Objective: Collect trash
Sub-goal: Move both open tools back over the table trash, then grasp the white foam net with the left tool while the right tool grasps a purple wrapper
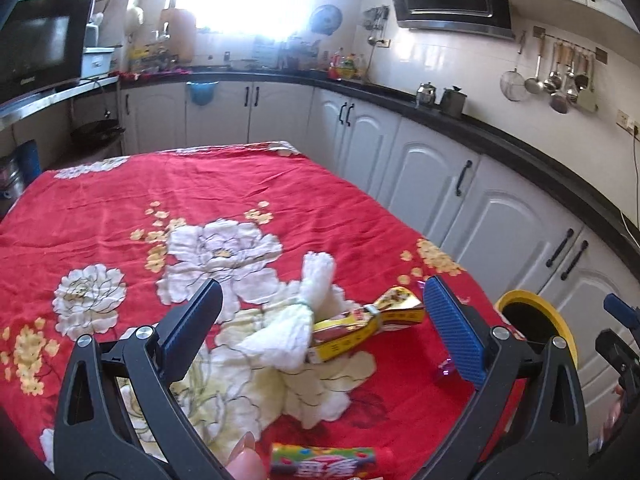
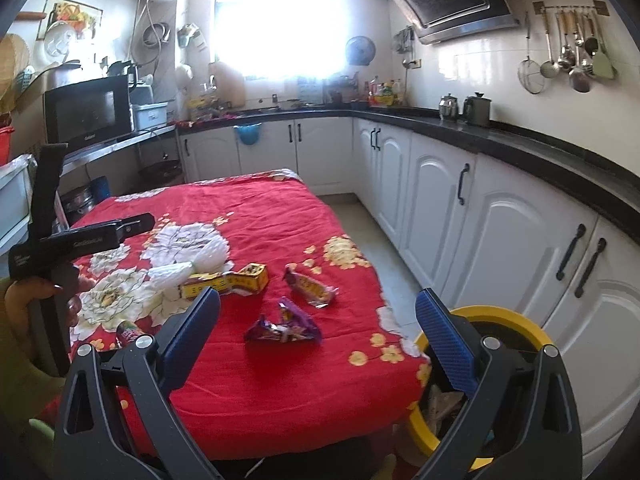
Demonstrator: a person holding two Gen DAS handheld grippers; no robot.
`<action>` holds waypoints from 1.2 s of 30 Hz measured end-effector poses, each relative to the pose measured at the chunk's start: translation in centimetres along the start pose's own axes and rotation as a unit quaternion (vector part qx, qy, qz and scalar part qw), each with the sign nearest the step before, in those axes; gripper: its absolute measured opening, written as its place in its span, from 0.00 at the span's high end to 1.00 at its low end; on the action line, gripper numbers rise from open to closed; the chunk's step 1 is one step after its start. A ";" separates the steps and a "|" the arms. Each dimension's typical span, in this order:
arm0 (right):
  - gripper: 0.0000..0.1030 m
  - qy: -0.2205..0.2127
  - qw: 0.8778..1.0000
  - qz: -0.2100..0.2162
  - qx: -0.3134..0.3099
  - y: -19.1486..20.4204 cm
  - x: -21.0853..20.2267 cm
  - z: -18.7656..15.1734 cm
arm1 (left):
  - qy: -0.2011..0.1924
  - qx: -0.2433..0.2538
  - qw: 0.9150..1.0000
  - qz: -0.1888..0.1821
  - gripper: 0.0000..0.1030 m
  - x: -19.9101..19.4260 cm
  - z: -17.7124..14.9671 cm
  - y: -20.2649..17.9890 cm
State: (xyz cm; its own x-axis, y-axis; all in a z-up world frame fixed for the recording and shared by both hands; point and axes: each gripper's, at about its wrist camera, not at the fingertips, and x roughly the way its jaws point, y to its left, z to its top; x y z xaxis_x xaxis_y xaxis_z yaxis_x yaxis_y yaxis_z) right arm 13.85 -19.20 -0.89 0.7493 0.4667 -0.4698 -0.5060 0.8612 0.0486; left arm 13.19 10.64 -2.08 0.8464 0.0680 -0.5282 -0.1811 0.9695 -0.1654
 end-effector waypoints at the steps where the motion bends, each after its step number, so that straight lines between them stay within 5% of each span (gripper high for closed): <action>1: 0.07 0.002 1.000 0.001 -0.001 0.2 0.2 0.0 | 0.002 -0.002 1.000 0.002 0.10 0.1 0.0 0.2; 11: 0.07 0.026 0.999 0.021 -0.013 2.3 2.6 -0.3 | 0.028 -0.023 0.999 0.017 0.10 1.8 -0.7 3.1; 19: 0.07 0.083 0.996 0.032 -0.023 3.1 7.2 -1.7 | 0.066 -0.029 0.997 -0.006 0.11 3.9 -1.9 3.8; 25: 0.07 0.123 0.991 0.037 -0.021 2.8 11.4 -2.9 | 0.105 -0.056 0.992 -0.039 0.33 5.7 -2.8 4.8; 36: 0.07 0.169 0.984 0.054 0.005 1.6 16.3 -3.1 | 0.146 -0.086 0.982 -0.081 0.40 8.0 -3.8 5.4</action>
State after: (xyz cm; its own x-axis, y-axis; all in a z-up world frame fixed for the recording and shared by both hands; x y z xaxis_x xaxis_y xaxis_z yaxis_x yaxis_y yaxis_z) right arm 23.98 -10.86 -11.21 0.5054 0.4636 -0.7278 -0.5697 0.8128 0.1222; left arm 17.10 15.54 -10.36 0.6960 -0.1792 -0.6953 -0.1589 0.9059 -0.3926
